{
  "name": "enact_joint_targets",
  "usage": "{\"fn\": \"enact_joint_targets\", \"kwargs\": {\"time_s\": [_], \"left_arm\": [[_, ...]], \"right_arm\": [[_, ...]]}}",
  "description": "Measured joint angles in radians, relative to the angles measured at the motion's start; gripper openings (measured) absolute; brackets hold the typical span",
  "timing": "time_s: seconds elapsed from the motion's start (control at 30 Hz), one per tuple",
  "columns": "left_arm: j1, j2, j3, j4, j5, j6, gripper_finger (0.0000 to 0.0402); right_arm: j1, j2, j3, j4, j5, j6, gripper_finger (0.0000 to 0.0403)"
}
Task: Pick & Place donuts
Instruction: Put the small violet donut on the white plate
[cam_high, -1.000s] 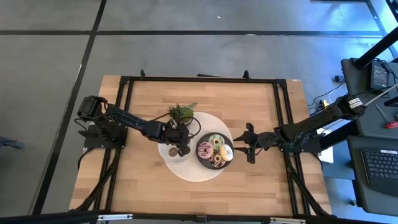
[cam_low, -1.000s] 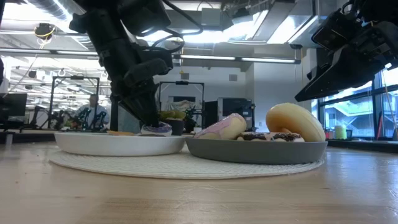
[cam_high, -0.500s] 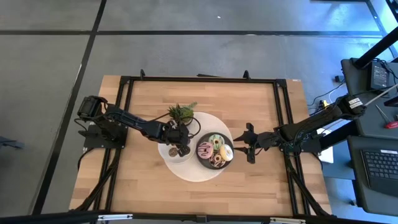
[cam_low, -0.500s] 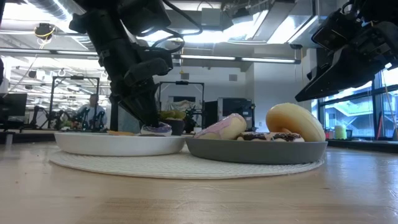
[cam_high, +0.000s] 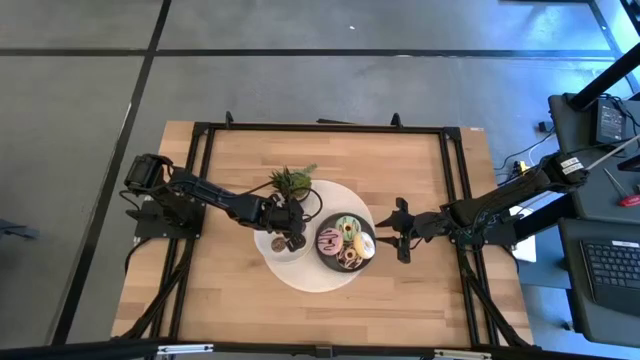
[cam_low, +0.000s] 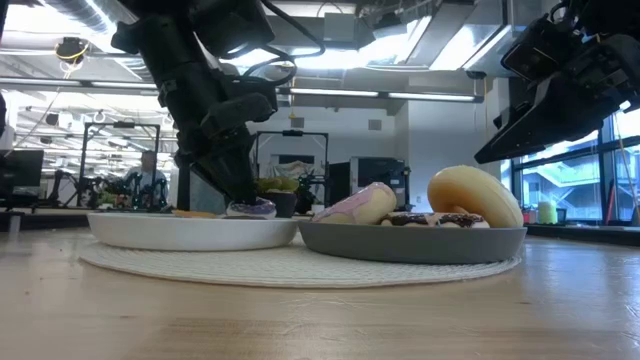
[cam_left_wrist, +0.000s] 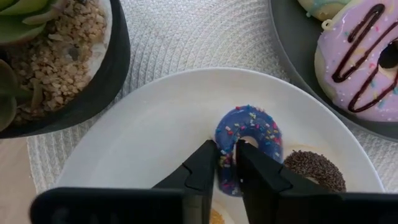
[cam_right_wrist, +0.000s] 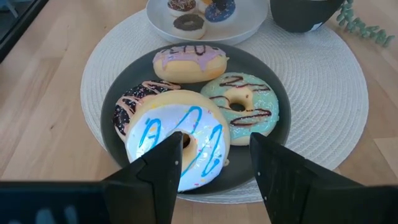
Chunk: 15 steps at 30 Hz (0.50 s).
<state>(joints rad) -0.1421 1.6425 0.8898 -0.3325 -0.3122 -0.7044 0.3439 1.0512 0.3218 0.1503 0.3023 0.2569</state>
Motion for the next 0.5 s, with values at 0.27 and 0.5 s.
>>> {"fn": "enact_joint_targets", "kwargs": {"time_s": [0.27,0.5], "left_arm": [[0.0,0.0,0.0,0.0,-0.003,0.001,0.011],[0.0,-0.007,0.0,0.0,-0.03,0.035,0.0125]], "right_arm": [[0.0,0.0,0.0,-0.001,0.0,0.0,0.0188],[0.0,0.0,0.0,-0.002,0.0,0.0,0.0188]]}}
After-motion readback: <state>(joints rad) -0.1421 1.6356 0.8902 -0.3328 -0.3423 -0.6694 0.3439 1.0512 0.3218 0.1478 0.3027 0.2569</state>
